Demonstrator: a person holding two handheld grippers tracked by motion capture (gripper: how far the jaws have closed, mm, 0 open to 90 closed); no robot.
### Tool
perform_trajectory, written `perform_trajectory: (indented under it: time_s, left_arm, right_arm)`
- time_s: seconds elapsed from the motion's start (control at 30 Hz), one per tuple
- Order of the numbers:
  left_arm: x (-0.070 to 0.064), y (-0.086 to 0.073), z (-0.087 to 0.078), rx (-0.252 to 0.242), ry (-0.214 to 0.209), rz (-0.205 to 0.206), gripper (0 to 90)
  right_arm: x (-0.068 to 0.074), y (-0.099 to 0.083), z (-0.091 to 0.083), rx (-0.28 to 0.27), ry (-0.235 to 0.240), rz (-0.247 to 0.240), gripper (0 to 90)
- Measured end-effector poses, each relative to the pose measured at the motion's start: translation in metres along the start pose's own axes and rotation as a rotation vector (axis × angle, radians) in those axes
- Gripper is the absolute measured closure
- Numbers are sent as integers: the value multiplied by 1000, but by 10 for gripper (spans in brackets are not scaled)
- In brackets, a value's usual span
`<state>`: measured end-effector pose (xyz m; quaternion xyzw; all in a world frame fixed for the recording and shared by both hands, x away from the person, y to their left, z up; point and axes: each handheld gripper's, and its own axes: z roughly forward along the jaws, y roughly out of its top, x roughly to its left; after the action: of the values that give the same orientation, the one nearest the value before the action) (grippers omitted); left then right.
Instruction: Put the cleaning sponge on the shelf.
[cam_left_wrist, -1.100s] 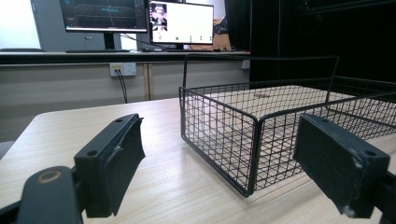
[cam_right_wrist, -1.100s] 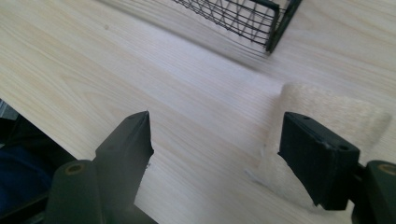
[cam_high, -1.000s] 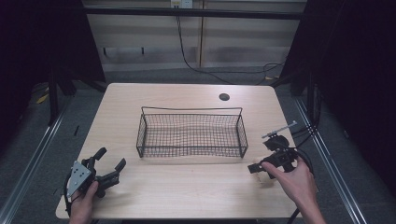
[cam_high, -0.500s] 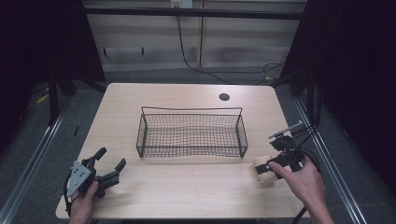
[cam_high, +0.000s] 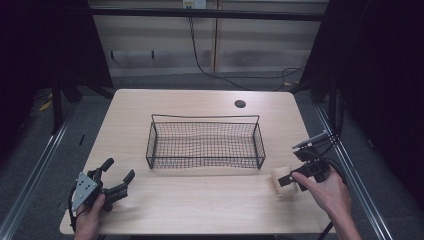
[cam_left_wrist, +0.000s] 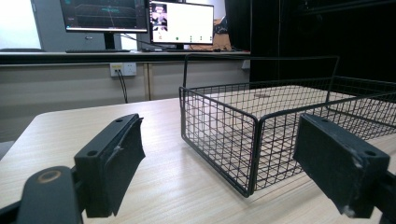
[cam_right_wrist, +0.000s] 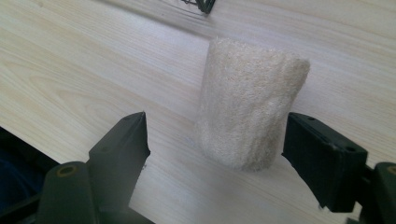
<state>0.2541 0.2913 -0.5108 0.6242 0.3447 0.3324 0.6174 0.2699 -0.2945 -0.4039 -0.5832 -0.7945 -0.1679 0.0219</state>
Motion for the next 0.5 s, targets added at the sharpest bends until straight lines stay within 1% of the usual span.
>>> perform_trajectory:
  time_s: [0.07,0.2,0.23,0.3,0.5]
  left_arm:
    - [0,0,0,1,0,0,156]
    - [0,0,0,0,0,0,156]
    - [0,0,0,0,0,0,156]
    - [0,0,0,0,0,0,156]
    - [0,0,0,1,2,0,156]
  right_arm:
    - [-3,0,2,3,-9,3,217]
    - [-5,0,7,25,-8,8,212]
    - [-7,0,10,33,-1,2,209]
    - [-7,1,11,31,-3,9,206]
    - [-11,2,19,50,-4,11,184]
